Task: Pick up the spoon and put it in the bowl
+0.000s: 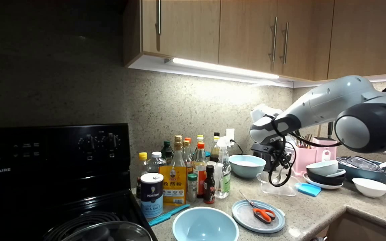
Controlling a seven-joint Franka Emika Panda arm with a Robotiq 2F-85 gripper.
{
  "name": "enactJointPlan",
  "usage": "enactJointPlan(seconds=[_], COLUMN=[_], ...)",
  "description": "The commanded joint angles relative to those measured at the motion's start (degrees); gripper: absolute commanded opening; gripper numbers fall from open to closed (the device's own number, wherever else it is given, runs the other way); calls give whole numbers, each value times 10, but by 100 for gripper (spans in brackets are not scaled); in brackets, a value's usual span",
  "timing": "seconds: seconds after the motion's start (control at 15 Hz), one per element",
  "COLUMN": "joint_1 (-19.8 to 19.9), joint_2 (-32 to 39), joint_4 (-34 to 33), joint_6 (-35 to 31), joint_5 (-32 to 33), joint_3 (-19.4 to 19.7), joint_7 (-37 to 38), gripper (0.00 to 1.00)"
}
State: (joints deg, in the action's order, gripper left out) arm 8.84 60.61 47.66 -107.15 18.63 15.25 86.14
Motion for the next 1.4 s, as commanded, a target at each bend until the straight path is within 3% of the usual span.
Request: enactJointPlan(seconds=[0.0, 0.53, 0.6, 0.67, 0.73, 0.87, 1.33], joint_1=[6, 14, 14, 15, 16, 18, 9], joint_2=[37, 85, 87, 89, 90, 92, 54], joint_4=[-52, -108, -113, -117, -122, -129, -134], joint_6=[13, 36, 40, 44, 50, 63, 84], joint_5=[-4, -7, -6, -6, -6, -7, 4], joint_3=[-8, -11, -11, -11, -11, -11, -2], joint_7=[-23, -35, -35, -35, -35, -34, -22], gripper=[5, 4, 13, 38, 38, 49, 94])
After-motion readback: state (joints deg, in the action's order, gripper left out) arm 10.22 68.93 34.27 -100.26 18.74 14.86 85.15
